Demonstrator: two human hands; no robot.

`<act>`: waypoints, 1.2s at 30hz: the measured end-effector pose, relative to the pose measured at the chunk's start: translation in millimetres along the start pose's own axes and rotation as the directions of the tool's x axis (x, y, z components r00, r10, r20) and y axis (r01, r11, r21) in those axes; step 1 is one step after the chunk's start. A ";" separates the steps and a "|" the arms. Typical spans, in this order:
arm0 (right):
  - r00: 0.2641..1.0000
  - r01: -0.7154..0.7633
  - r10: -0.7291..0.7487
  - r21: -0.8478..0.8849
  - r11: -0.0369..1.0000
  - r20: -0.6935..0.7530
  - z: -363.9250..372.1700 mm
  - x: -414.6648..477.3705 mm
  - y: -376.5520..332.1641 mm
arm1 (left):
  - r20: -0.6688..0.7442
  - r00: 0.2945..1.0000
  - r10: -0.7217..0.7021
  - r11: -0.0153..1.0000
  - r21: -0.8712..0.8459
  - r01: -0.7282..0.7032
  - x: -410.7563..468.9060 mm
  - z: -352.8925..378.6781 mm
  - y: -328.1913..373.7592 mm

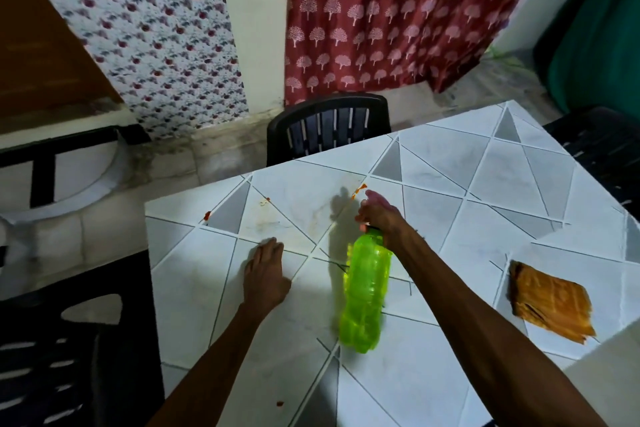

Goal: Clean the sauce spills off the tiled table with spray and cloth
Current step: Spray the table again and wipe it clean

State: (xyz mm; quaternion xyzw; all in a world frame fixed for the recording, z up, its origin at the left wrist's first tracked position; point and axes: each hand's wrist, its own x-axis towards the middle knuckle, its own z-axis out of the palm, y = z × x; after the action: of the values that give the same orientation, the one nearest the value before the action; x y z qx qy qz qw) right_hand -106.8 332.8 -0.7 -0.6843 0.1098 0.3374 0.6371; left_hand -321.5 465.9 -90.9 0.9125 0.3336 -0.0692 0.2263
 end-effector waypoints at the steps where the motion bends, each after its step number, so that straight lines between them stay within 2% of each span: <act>1: 0.999 -0.006 0.007 -0.013 1.000 0.039 8.6 -4.4 0.9 | -0.009 1.000 -0.001 1.000 0.016 0.001 -3.5 -2.1 -5.6; 4: 0.995 0.000 0.003 -0.022 1.000 0.097 35.1 -12.5 7.6 | -0.044 0.999 -0.004 1.000 0.026 0.005 -13.4 -5.2 -28.2; 7: 0.994 0.010 -0.003 -0.056 0.998 0.109 62.0 -18.9 23.4 | -0.052 0.996 -0.079 0.997 0.019 0.080 -26.0 -10.4 -52.8; 11: 0.974 0.009 0.019 -0.122 0.993 0.225 99.6 -37.8 42.4 | -0.090 0.980 -0.180 0.984 -0.002 0.180 -52.2 -18.0 -83.6; 17: 0.945 0.044 0.031 -0.221 0.974 0.326 152.5 -72.3 59.6 | -0.094 0.968 -0.232 0.973 -0.026 0.231 -84.3 -22.3 -109.5; 22: 0.860 0.097 0.089 -0.331 0.939 0.503 180.5 -105.7 81.7 | -0.132 0.956 -0.262 0.965 -0.038 0.259 -106.8 -13.1 -121.6; 25: 0.848 0.099 0.122 -0.381 0.919 0.515 197.4 -124.8 95.7 | -0.165 0.936 -0.311 0.950 -0.093 0.299 -121.2 -7.1 -126.4; 28: 0.857 0.138 0.125 -0.457 0.879 0.499 202.9 -140.7 113.3 | -0.136 0.914 -0.383 0.923 -0.094 0.373 -137.5 -7.0 -122.1; 34: 0.814 0.209 0.190 -0.582 0.786 0.549 175.9 -158.7 132.8 | -0.123 0.889 -0.442 0.894 -0.134 0.427 -156.5 -0.6 -117.7; 36: 0.816 0.199 0.180 -0.559 0.805 0.549 162.8 -159.2 134.1 | -0.128 0.890 -0.438 0.897 -0.129 0.423 -158.5 0.6 -115.5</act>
State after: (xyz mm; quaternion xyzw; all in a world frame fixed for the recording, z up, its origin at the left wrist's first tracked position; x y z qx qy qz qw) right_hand -356.0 420.3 -5.5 -0.7131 -0.2032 0.5422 0.3952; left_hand -517.2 452.0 -89.9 0.8061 0.5473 -0.0307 0.2230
